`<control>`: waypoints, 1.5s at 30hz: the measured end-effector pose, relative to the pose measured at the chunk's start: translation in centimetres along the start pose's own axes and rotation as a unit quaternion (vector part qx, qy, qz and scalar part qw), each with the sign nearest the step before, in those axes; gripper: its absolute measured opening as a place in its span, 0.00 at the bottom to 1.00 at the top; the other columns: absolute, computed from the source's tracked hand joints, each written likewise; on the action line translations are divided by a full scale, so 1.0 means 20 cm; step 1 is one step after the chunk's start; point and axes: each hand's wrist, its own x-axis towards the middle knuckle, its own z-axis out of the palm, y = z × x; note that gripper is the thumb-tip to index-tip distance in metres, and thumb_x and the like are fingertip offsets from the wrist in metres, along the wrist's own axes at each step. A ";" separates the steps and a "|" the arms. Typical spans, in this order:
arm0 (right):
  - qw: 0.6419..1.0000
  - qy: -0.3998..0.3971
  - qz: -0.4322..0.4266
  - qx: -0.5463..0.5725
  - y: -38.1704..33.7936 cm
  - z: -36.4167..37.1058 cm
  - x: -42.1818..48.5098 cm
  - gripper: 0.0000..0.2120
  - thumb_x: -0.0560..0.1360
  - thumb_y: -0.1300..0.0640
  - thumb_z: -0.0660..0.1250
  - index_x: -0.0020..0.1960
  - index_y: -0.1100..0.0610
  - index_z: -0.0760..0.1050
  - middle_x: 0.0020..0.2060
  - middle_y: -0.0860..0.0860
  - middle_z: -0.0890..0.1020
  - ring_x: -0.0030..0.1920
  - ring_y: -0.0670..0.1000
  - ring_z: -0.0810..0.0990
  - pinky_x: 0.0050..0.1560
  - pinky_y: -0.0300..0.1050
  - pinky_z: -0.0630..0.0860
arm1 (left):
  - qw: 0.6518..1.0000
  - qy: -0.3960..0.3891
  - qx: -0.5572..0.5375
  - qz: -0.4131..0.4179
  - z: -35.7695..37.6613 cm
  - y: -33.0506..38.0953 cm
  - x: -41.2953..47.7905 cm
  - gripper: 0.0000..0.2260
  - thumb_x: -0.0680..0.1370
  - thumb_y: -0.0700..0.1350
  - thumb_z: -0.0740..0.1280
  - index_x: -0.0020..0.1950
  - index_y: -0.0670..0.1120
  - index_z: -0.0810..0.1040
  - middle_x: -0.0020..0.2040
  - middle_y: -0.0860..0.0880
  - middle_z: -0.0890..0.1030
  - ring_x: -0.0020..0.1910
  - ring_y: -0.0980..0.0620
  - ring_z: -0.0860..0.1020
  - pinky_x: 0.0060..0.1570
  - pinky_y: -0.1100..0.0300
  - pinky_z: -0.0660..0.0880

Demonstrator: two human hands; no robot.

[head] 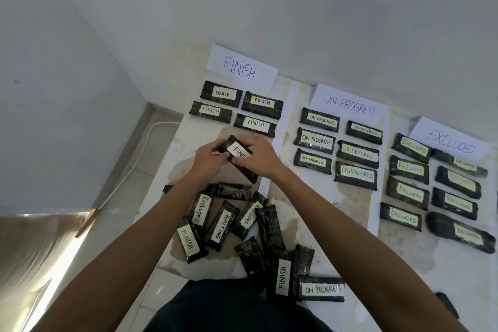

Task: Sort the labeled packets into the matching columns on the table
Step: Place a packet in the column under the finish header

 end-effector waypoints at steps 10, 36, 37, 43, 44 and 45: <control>0.964 0.031 -0.070 -0.255 0.16 0.10 0.19 0.27 0.71 0.60 0.69 0.68 0.61 0.68 0.61 0.58 0.69 0.58 0.59 0.70 0.59 0.54 0.70 | 0.979 0.029 0.194 0.055 0.07 -0.05 0.19 0.16 0.74 0.39 0.67 0.61 0.44 0.76 0.52 0.47 0.78 0.51 0.49 0.77 0.49 0.62 0.68; 0.958 -0.103 -0.083 -0.254 0.17 0.31 -0.19 0.19 0.71 0.57 0.66 0.62 0.58 0.74 0.59 0.56 0.74 0.61 0.58 0.69 0.63 0.53 0.68 | 0.910 -0.005 0.415 -0.001 -0.10 -0.36 -0.30 0.31 0.71 0.55 0.69 0.69 0.45 0.62 0.59 0.40 0.68 0.54 0.38 0.72 0.52 0.46 0.74; 0.960 -0.102 -0.079 -0.250 0.17 0.31 -0.21 0.20 0.71 0.57 0.67 0.63 0.58 0.74 0.59 0.56 0.74 0.61 0.58 0.69 0.63 0.52 0.68 | 0.916 -0.006 0.401 -0.004 -0.11 -0.35 -0.29 0.29 0.71 0.52 0.69 0.68 0.45 0.63 0.59 0.41 0.69 0.54 0.39 0.73 0.52 0.46 0.74; 0.986 -0.050 -0.055 -0.152 0.12 0.28 -0.32 0.20 0.73 0.58 0.67 0.64 0.59 0.73 0.57 0.56 0.75 0.59 0.56 0.72 0.60 0.47 0.69 | 0.955 -0.037 0.294 0.000 -0.18 -0.25 -0.29 0.13 0.72 0.40 0.68 0.51 0.46 0.67 0.38 0.50 0.75 0.37 0.51 0.75 0.33 0.58 0.69; 0.990 -0.050 -0.042 -0.122 0.11 0.28 -0.34 0.20 0.73 0.59 0.67 0.64 0.59 0.73 0.57 0.56 0.75 0.58 0.55 0.73 0.59 0.46 0.69 | 0.957 -0.038 0.287 -0.006 -0.19 -0.24 -0.30 0.13 0.72 0.40 0.68 0.52 0.46 0.67 0.38 0.50 0.75 0.37 0.52 0.75 0.33 0.59 0.69; 0.994 -0.051 -0.029 -0.091 0.09 0.28 -0.36 0.20 0.73 0.58 0.67 0.65 0.59 0.72 0.57 0.56 0.76 0.58 0.55 0.74 0.59 0.45 0.70 | 0.959 -0.033 0.283 -0.011 -0.20 -0.23 -0.30 0.13 0.73 0.41 0.68 0.52 0.46 0.67 0.39 0.50 0.75 0.38 0.52 0.75 0.34 0.59 0.69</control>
